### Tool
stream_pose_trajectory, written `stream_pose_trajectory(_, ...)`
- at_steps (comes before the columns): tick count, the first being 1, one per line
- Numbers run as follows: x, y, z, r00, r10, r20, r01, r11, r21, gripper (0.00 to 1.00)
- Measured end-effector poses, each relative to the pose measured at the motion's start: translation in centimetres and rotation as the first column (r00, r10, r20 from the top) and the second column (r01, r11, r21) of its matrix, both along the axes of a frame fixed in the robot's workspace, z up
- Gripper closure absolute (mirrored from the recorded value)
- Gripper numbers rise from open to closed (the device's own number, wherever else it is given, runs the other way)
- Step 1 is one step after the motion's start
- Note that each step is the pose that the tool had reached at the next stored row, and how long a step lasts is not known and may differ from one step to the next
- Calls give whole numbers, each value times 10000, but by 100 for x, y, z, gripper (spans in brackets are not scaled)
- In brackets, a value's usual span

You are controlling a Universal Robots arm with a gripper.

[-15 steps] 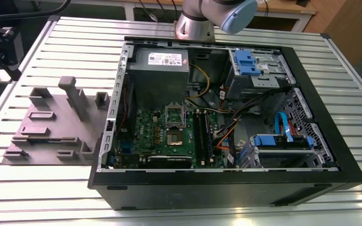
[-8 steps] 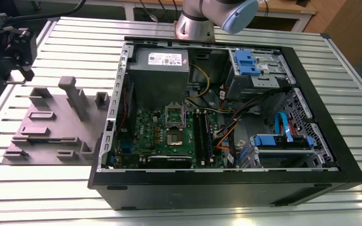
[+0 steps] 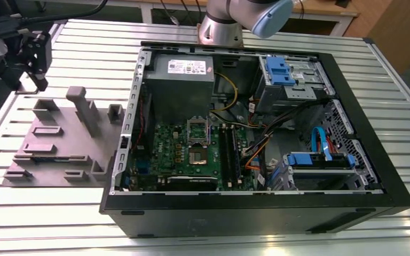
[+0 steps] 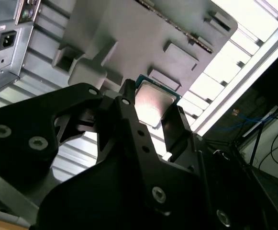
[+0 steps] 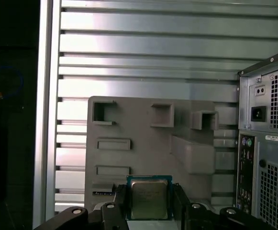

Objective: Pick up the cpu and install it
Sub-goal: 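Pick up the cpu and move it towards the insertion slot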

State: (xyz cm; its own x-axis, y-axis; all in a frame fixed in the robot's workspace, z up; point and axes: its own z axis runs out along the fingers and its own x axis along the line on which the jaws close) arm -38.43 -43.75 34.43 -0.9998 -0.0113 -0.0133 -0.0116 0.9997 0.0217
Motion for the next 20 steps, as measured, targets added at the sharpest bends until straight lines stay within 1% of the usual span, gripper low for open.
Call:
stream_pose_trajectory(10, 5, 0, 13, 10000, 2, 0, -2, 10000, 0, 53)
stream_pose_trajectory(14, 62, 0, 13, 10000, 1, 0, -1, 10000, 0, 53)
stream_pose_trajectory(20, 201, -1, 13, 10000, 1, -1, -1, 10000, 0, 53)
